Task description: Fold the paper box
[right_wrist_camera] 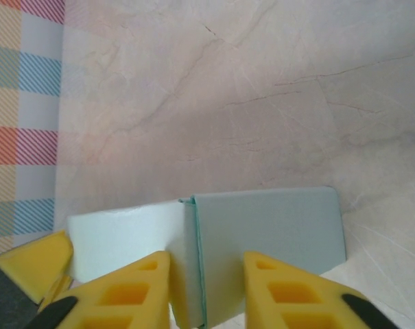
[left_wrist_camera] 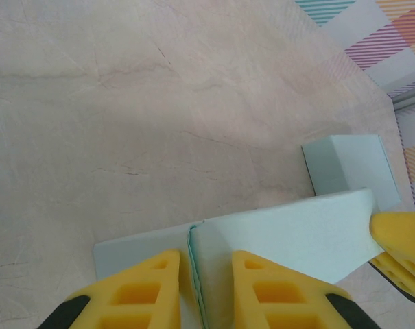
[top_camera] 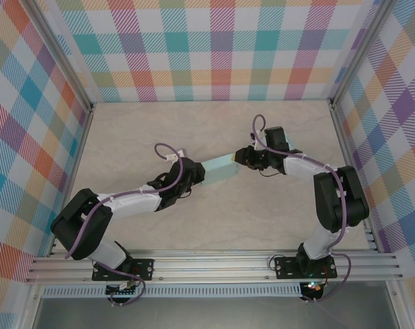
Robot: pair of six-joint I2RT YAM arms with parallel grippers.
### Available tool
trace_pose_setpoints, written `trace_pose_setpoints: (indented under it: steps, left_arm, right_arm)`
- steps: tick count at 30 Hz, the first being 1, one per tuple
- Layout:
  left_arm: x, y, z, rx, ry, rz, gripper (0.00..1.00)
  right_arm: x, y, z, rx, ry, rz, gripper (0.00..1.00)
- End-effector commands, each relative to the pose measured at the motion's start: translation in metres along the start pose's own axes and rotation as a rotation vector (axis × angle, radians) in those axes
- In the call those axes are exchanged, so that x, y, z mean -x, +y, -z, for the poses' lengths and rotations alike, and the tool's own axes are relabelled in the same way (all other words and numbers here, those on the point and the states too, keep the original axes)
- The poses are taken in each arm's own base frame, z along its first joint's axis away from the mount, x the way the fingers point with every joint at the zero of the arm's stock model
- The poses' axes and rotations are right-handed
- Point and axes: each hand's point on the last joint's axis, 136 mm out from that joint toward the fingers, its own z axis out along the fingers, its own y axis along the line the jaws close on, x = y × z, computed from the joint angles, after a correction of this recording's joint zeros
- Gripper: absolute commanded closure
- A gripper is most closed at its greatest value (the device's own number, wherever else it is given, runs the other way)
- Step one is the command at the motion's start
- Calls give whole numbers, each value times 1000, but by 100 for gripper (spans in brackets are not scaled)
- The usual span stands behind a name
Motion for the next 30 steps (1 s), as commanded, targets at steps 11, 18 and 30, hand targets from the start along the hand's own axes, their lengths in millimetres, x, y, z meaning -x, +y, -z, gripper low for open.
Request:
trace_pose_setpoints:
  steps: [11,18,30]
  left_arm:
    - [-76,127,16,396,260,-115,96]
    - [-65,112,16,330,231,-152,95]
    - [11,36,38,191,48,-339,68]
  right_arm:
    - [-50,-64,-22,-68,111,-226,93]
    - [-47,-61,-16,-94,109,-204,92]
    - [-36,-40,-15,-129,125,-129,88]
